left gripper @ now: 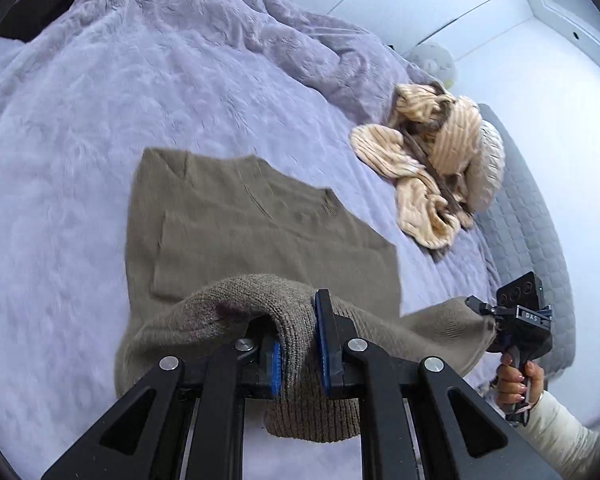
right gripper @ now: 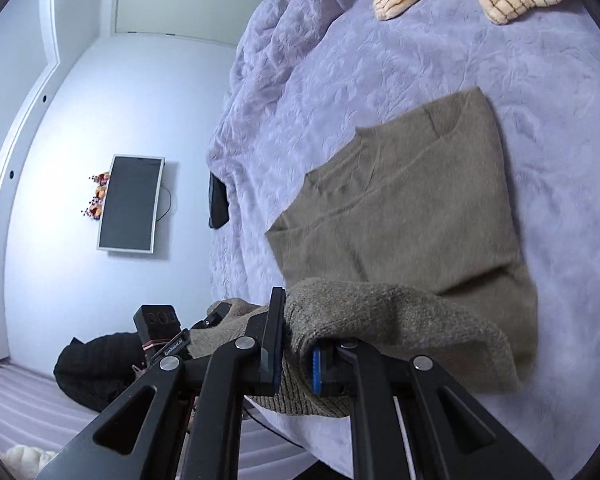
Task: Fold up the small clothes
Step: 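Fold the held hem over toward the collar with both grippers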
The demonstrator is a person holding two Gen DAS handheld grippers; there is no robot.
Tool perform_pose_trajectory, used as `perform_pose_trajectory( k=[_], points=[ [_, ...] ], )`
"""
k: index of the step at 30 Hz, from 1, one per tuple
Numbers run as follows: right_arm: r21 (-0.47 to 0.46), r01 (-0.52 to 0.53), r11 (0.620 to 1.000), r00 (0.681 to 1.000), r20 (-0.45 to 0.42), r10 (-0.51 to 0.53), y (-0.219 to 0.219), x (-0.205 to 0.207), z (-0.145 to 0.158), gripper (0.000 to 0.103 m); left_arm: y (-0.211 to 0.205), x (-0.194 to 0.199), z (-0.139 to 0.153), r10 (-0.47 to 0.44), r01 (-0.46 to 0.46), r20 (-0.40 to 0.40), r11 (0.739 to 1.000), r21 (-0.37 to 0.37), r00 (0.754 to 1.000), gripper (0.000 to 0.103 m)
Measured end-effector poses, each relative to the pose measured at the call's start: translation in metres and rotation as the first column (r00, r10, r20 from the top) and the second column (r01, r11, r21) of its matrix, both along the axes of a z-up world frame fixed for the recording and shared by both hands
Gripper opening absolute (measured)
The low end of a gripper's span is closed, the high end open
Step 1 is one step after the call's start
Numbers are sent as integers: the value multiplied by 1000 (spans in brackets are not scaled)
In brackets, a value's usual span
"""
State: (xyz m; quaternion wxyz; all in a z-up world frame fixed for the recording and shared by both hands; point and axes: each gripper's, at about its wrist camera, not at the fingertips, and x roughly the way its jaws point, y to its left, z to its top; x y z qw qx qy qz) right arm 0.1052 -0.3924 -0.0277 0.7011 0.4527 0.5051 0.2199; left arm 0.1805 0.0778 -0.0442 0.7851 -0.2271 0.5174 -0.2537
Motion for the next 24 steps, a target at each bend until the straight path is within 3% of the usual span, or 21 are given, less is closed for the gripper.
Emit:
perform_pose_trajectory(
  k=[7,12,15,17,18,20,24],
  points=[
    [-104,-10,995,998,-68,3,-10,79,-51,11,-15,67,-50,34,-29,-46,995,93,998,15],
    [-135,-16,991,982,-191,-10,-14,102,-111,15,-13,83,-95,121,-97,-126,978,186,985,15],
    [-134,-15,991,968,-249,-20,-17,105,-131,17,-8,83,-107,132,-100,-171,978,184,976,18],
    [-121,-19,992,970,-244,-12,-19,103,-127,27,-9,80,-99,127,-92,-165,975,204,978,18],
    [-120,-27,992,971,-237,-2,-19,101,-122,44,-9,79,-93,120,-85,-159,974,211,980,18],
    [-116,-42,992,974,-224,15,-20,95,-112,59,-8,73,-83,98,-66,-151,976,206,984,18],
    [-64,-45,997,977,-209,31,-22,74,-100,59,-10,61,-81,40,-6,-194,984,177,980,18]
  ],
)
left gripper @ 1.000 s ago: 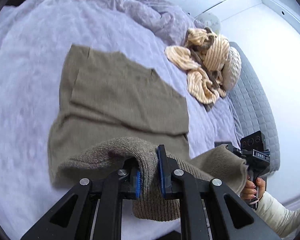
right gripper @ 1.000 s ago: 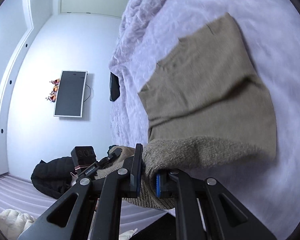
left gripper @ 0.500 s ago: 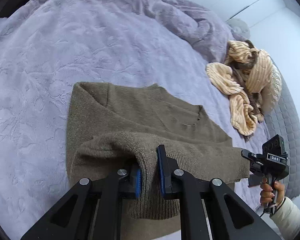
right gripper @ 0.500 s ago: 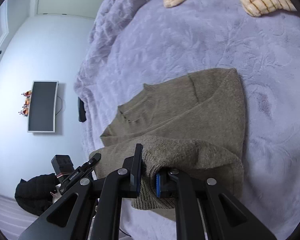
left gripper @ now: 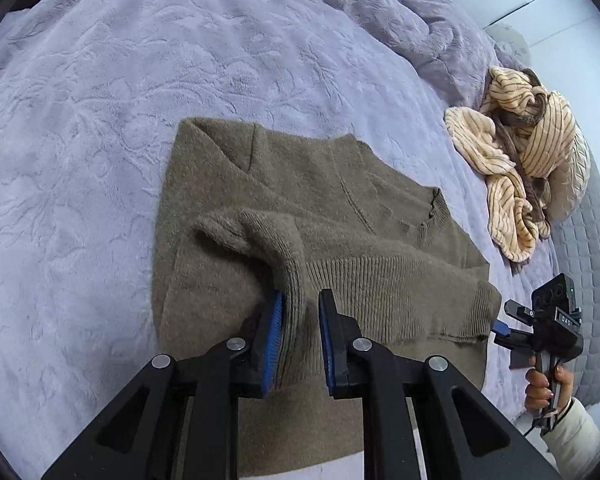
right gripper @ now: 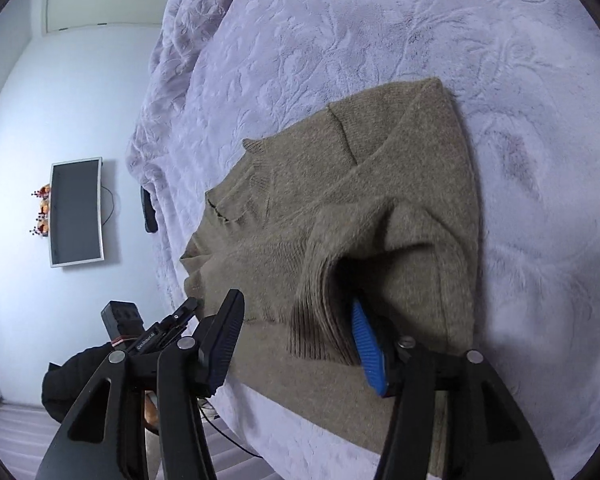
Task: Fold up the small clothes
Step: 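Fold the held hem over toward the collar with both grippers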
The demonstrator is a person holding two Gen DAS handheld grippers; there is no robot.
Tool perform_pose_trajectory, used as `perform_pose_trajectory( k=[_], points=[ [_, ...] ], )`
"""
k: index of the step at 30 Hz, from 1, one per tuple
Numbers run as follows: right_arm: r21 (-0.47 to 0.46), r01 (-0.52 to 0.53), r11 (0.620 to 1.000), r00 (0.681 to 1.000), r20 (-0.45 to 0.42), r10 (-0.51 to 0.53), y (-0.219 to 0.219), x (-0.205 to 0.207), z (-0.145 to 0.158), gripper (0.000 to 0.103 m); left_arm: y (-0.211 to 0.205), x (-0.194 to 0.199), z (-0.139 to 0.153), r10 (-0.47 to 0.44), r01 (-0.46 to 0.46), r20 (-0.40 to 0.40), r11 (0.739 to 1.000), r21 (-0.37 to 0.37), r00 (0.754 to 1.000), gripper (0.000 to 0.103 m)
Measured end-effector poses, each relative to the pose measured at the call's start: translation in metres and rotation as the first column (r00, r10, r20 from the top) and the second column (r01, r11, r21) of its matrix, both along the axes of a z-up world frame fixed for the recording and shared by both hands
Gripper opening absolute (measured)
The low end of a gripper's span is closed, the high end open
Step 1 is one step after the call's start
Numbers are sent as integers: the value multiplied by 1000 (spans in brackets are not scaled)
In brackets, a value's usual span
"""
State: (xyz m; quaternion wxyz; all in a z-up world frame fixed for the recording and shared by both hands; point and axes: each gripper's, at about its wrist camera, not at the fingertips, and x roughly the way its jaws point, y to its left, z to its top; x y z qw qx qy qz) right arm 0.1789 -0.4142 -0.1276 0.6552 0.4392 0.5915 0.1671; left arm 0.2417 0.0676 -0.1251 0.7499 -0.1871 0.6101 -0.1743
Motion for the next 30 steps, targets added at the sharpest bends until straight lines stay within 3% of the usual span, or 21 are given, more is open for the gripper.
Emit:
perform_pose_trajectory(
  k=[3,5,6,7,11,15,19,22,25,30],
  points=[
    [36,-13,999,1000,-3,13,6,-7,-5,53,-10,-7,-8,-48,48,-26,999,-11,999,18],
    [22,-40,999,999,-6,40,16,-6,-12,32,-18,-7,-16,-64,63,-43,998,-26,997,18],
    [10,-47,999,999,-13,47,21,-4,-15,13,-21,-7,-18,-67,65,-45,997,-40,997,18],
    [4,-52,999,998,-21,52,24,-2,-17,12,-23,-6,-17,-63,60,-41,996,-64,997,18],
    [29,-31,999,999,44,29,25,13,-2,12,-21,6,-6,-9,5,-24,991,-137,1000,18],
    [10,-5,1000,996,85,4,16,46,13,12,-21,33,5,31,-29,20,995,-96,999,18],
    [-5,67,998,994,87,-66,4,77,10,12,-11,63,9,147,-143,66,987,-68,987,18],
    [-94,76,993,996,51,-71,-2,93,0,17,0,75,13,215,-214,93,977,-21,972,18],
    [-190,18,982,999,41,-10,4,101,3,45,4,78,25,208,-214,137,976,31,968,18],
    [-257,-46,965,986,142,85,16,89,41,50,-10,64,35,65,-85,160,988,126,985,18]
  ],
)
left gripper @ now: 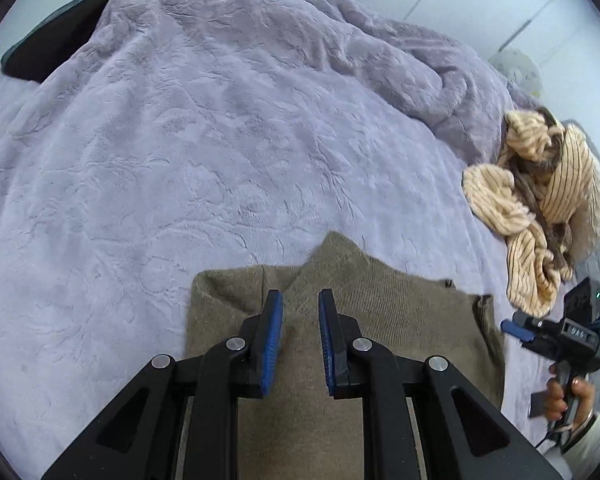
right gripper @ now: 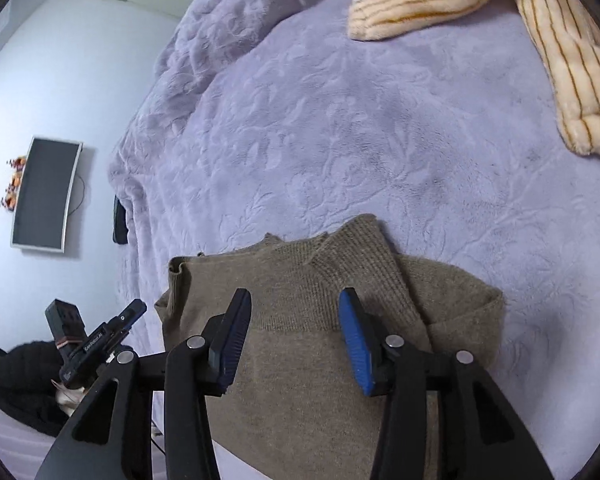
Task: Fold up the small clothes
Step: 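Fold the held hem over toward the collar with both grippers, then release the hem and pull both grippers back from the folded sweater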
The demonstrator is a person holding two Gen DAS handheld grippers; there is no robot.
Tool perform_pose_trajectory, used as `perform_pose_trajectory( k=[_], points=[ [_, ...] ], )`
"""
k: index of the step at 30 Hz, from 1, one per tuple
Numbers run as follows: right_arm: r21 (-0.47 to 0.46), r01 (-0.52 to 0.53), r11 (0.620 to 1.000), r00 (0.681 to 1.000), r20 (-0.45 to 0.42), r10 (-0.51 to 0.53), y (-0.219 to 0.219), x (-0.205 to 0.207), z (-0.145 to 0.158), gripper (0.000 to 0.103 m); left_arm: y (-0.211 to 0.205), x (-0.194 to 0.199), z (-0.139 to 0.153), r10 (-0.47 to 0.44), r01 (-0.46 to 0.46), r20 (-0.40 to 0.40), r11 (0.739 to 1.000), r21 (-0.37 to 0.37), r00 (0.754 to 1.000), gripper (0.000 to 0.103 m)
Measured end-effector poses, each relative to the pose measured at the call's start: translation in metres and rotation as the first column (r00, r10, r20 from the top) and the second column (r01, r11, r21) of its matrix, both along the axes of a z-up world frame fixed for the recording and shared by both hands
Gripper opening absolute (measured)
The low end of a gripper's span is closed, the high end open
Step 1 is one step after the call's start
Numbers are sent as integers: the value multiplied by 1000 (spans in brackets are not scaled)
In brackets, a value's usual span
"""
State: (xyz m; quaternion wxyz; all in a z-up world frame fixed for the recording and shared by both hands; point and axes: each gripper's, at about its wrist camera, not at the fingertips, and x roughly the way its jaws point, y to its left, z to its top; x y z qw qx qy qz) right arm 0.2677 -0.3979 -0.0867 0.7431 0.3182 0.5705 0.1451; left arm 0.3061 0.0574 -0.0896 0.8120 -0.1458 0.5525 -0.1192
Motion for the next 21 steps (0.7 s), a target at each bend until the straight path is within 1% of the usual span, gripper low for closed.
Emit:
perform_pose_trajectory(
  k=[1,3,5,6,8,9,11,13,15,17,18,19,21],
  points=[
    [-5,-28,1000,999,15,28,4,-4,4,50,-6,-4,-3,-31,31,-11,1000,6,999,18],
    [0,-91,996,996,19,91,14,-11,5,49,-24,-12,-18,-98,98,-45,995,5,994,18],
    [-5,-132,991,991,-6,132,25,-14,-4,49,-41,-18,-33,-140,143,-78,989,28,987,18],
    [-27,-145,989,989,-25,144,30,-14,-12,49,-48,-18,-41,-144,148,-91,988,44,985,18],
    [-90,-137,987,989,-65,131,32,-12,-29,49,-54,-13,-51,-107,114,-86,991,71,990,18],
    [-114,-116,987,991,-76,108,28,-11,-34,48,-51,-8,-52,-65,71,-76,995,75,995,18],
    [-126,-38,991,997,-68,29,10,-6,-42,48,-34,3,-53,31,-28,-64,998,50,997,18],
    [-161,35,986,998,-51,-44,-9,-1,-42,48,-18,12,-53,78,-76,-53,996,47,996,18],
    [-181,75,981,996,-38,-83,-25,3,-41,48,-9,18,-50,91,-88,-40,994,72,995,18],
    [-207,92,974,995,-31,-100,-34,4,-36,49,-2,21,-45,105,-102,-31,992,78,994,18],
    [-255,101,962,994,-25,-110,-36,3,-31,49,1,21,-41,120,-117,-24,989,89,993,18],
    [-299,103,949,993,-24,-116,-37,2,-27,49,3,20,-37,138,-135,-16,983,122,990,18],
    [-288,101,952,994,-21,-112,-39,-4,-22,50,7,15,-33,128,-124,-18,981,151,992,18]
  ],
)
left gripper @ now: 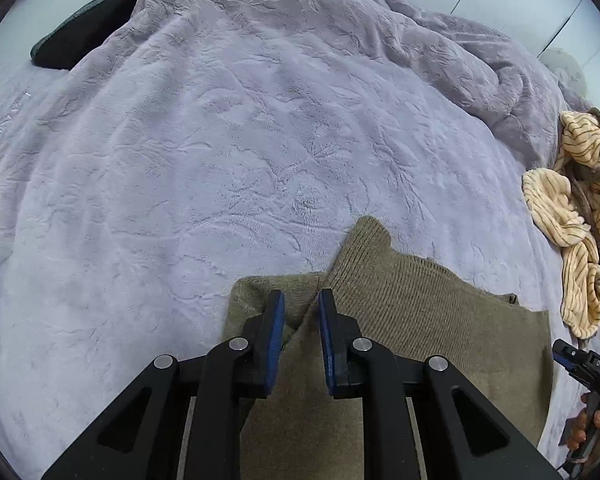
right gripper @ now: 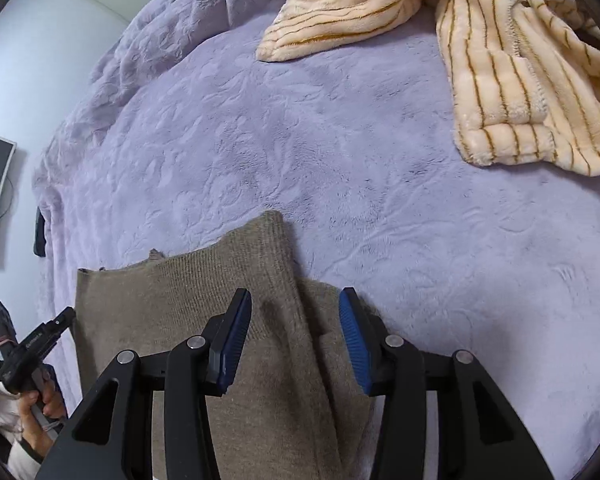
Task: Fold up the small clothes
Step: 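Release the hem and pull both grippers back from the folded sweater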
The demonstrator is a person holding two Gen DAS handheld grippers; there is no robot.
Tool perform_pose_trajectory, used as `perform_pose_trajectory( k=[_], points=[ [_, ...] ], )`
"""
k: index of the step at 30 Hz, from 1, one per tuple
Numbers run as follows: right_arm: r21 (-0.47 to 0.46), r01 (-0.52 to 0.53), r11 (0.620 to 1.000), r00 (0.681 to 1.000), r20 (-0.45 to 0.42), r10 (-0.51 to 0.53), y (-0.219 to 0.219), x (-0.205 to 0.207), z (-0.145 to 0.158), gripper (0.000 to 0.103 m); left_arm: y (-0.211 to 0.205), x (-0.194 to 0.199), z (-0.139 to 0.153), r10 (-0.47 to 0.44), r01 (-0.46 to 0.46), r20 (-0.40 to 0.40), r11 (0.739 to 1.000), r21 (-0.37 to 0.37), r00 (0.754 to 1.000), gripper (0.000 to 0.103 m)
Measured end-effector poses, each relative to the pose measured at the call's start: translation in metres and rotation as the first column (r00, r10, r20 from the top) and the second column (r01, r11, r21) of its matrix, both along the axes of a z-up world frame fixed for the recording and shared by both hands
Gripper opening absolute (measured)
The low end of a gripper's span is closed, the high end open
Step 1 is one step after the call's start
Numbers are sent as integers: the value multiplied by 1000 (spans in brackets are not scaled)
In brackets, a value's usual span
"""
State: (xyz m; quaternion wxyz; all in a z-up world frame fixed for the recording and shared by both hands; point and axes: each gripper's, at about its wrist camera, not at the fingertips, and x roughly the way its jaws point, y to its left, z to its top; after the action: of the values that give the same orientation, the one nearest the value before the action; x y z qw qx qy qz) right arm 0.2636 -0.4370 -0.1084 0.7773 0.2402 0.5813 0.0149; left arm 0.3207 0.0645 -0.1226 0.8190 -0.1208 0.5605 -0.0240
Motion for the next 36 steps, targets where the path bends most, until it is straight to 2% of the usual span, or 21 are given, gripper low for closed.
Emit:
perform_pose_trajectory(
  k=[2,3,4,5,7,14,16,18,22,29,36],
  points=[
    [4,-25,1000,1000,11,25,1,-9,10,50,-6,-9,4,-48,50,-27,997,66,998,21],
    [-4,-46,999,999,18,46,5,-15,16,50,-8,-17,7,-69,72,-34,992,107,997,31],
    [-9,-64,998,998,23,64,10,-21,20,52,-13,-25,9,-88,94,-42,984,154,995,68],
    [-9,-89,996,996,29,89,16,-30,24,52,-18,-36,14,-101,104,-23,975,195,995,93],
    [-7,-120,993,992,30,120,30,-45,27,56,-24,-56,19,-135,132,0,969,210,991,94],
    [-12,-220,975,975,-13,220,73,-115,26,57,-36,-119,16,-135,143,-70,982,126,988,96],
    [-2,-246,969,968,-41,246,84,-133,20,58,-40,-138,15,-136,148,-101,980,130,986,96],
    [25,-247,969,965,-89,248,90,-146,7,63,-47,-156,12,-142,162,-140,976,145,980,96],
    [39,-240,970,952,-189,243,96,-171,-15,63,-59,-192,11,-157,196,-205,962,189,966,96],
    [46,-250,967,942,-218,254,103,-206,-6,63,-68,-235,15,-149,194,-261,969,156,954,96],
    [50,-249,967,941,-225,253,115,-227,5,63,-70,-255,26,-162,195,-260,975,106,952,96]
  ],
)
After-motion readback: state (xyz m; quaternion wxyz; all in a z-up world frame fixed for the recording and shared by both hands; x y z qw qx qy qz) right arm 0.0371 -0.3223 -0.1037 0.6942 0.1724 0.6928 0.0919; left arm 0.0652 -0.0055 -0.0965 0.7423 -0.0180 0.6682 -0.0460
